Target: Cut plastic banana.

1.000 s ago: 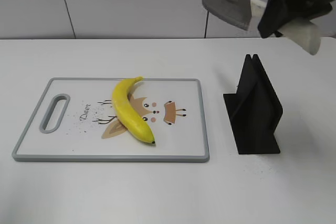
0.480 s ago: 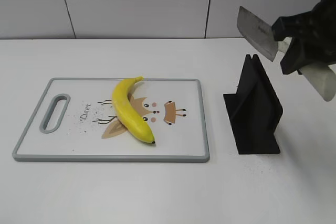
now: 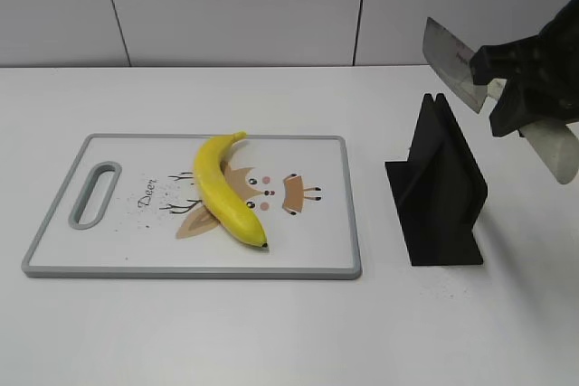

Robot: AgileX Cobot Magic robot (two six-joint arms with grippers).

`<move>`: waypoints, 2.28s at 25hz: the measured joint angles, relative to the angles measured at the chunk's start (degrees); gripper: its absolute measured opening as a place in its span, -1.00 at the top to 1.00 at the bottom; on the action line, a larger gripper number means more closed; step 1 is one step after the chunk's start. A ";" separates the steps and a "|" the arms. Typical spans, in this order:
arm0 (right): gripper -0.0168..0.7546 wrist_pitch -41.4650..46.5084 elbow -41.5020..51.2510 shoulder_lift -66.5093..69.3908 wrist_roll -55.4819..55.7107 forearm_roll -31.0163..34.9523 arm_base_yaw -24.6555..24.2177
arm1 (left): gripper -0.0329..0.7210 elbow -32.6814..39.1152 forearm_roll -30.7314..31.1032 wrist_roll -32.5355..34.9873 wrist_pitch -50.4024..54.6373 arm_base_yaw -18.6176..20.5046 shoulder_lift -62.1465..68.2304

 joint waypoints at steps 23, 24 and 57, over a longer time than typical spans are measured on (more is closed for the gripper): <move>0.49 -0.19 0.97 8.16 0.33 1.27 0.00 | -0.59 0.00 0.68 -0.25 0.00 0.00 -2.35; 0.49 -0.59 0.97 8.45 0.27 1.78 0.00 | -0.59 0.00 0.68 -0.25 0.00 0.00 -2.35; -0.58 2.07 22.93 -33.32 -20.14 3.85 0.66 | -0.59 0.00 0.68 -0.31 0.00 0.00 -2.35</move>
